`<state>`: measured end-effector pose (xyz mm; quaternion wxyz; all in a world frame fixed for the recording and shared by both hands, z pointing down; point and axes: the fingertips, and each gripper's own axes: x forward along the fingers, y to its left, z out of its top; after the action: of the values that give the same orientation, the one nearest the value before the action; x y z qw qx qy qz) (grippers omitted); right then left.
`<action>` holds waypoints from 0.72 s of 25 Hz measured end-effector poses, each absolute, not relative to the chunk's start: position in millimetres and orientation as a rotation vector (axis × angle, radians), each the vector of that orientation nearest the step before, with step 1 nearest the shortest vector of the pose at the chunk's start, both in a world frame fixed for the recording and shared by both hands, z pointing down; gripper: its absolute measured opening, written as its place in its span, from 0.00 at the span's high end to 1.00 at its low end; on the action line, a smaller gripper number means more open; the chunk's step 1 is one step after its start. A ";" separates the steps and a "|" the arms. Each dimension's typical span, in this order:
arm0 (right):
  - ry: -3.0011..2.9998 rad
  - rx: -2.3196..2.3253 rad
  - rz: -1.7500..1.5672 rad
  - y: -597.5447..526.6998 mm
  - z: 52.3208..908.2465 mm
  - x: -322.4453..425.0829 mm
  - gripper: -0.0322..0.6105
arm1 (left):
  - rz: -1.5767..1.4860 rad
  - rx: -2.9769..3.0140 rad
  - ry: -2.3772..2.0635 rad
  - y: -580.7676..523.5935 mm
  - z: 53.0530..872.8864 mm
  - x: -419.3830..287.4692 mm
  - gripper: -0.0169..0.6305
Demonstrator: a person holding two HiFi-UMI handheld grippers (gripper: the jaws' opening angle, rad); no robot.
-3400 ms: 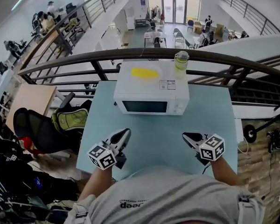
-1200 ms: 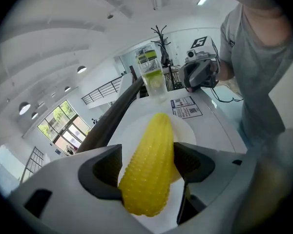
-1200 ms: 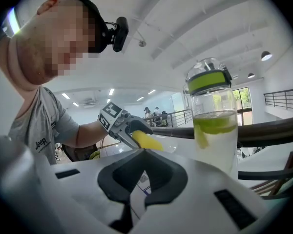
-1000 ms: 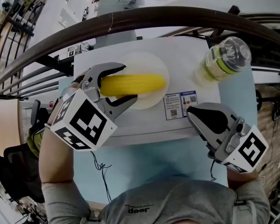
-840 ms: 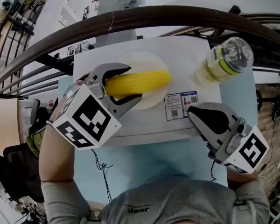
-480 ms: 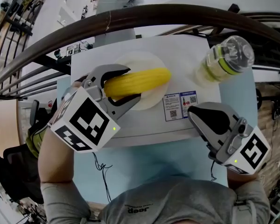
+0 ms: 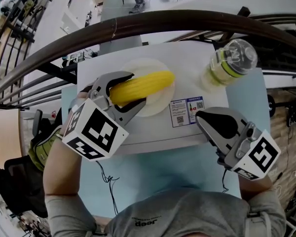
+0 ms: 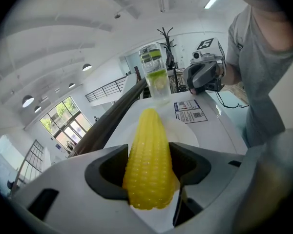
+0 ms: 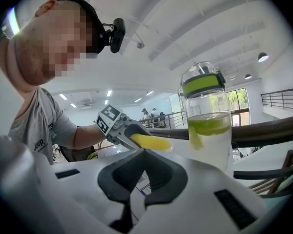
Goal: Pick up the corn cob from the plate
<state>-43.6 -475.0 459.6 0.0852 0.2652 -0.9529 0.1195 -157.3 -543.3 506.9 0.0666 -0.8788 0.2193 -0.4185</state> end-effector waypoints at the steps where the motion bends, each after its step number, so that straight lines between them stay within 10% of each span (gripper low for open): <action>1: -2.838 0.794 0.363 -475.0 460.1 -42.7 0.93 | -1.259 -2.648 0.678 -544.0 505.9 -158.5 0.55; 18: -2.834 0.885 0.313 -446.1 411.2 -31.5 0.93 | -1.110 -2.551 0.830 -516.5 401.5 -160.4 0.55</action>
<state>-31.5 -446.1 411.2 0.0781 0.2956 -0.9464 0.1045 -160.4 -516.5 401.5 0.1187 -0.8725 0.2840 -0.3795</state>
